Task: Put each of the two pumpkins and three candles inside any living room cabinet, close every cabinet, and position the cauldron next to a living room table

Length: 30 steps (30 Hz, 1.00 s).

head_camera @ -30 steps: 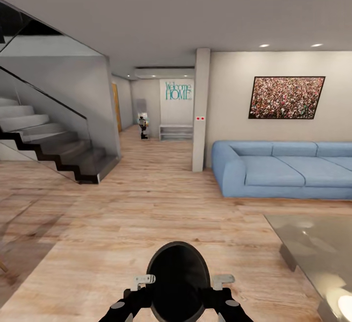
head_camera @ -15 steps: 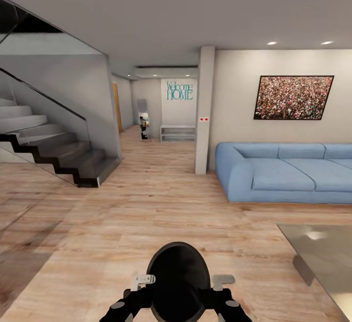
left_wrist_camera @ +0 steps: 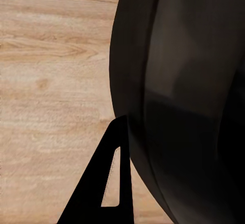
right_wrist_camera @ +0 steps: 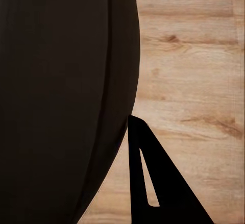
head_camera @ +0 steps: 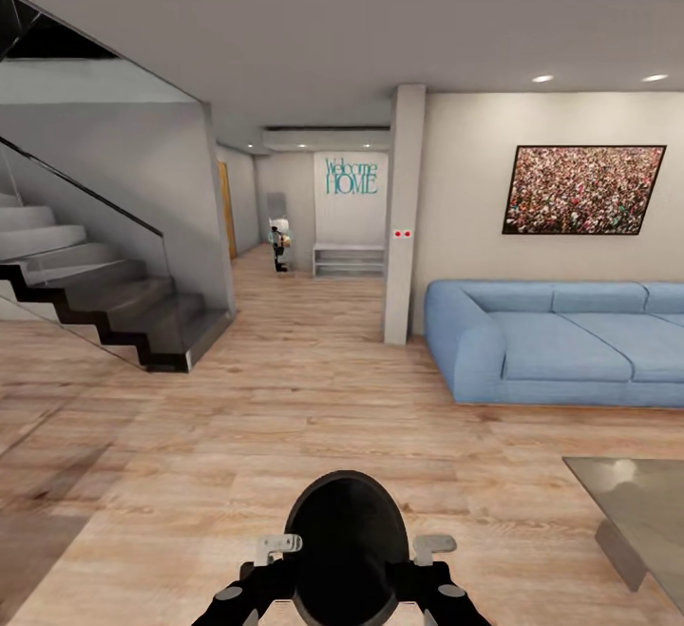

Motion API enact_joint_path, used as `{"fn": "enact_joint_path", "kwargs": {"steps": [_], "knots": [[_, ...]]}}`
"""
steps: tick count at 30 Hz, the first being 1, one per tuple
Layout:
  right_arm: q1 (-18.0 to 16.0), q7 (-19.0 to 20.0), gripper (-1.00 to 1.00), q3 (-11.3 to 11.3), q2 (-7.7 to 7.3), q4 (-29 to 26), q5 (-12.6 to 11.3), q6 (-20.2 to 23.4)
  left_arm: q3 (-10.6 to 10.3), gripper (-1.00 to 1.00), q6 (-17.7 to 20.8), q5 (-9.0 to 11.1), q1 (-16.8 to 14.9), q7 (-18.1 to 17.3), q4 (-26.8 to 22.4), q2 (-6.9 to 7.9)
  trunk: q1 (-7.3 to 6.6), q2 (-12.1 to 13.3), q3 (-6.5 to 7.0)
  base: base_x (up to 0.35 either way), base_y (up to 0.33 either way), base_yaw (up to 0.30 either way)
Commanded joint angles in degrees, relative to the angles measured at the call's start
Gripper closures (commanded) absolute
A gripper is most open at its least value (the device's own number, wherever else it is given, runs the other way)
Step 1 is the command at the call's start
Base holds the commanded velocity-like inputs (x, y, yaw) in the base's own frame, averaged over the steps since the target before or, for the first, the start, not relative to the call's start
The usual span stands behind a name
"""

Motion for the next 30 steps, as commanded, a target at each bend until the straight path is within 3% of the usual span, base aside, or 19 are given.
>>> {"fn": "enact_joint_path", "kwargs": {"steps": [1, 17, 30], "knots": [[-0.1, 0.5, 1.00, 0.1, 0.54, -0.1, -4.2, 0.3, -1.4, 1.00, -0.5, 1.0, 0.0, 0.0, -0.3, 0.00, 0.05, -0.1, -0.09, 0.324, 0.098, 0.000], [-0.1, 0.5, 1.00, 0.1, 0.54, 0.0, -4.2, 0.3, -1.4, 1.00, -0.5, 0.9, 0.0, 0.0, -0.3, 0.00, 0.05, -0.1, -0.09, 0.324, 0.097, -0.008], [-0.1, 0.5, 1.00, 0.1, 0.54, 0.0, -4.2, 0.3, -1.4, 1.00, -0.6, 1.0, 0.0, 0.0, -0.3, 0.00, 0.05, -0.1, -0.09, 0.324, 0.097, -0.261]]}}
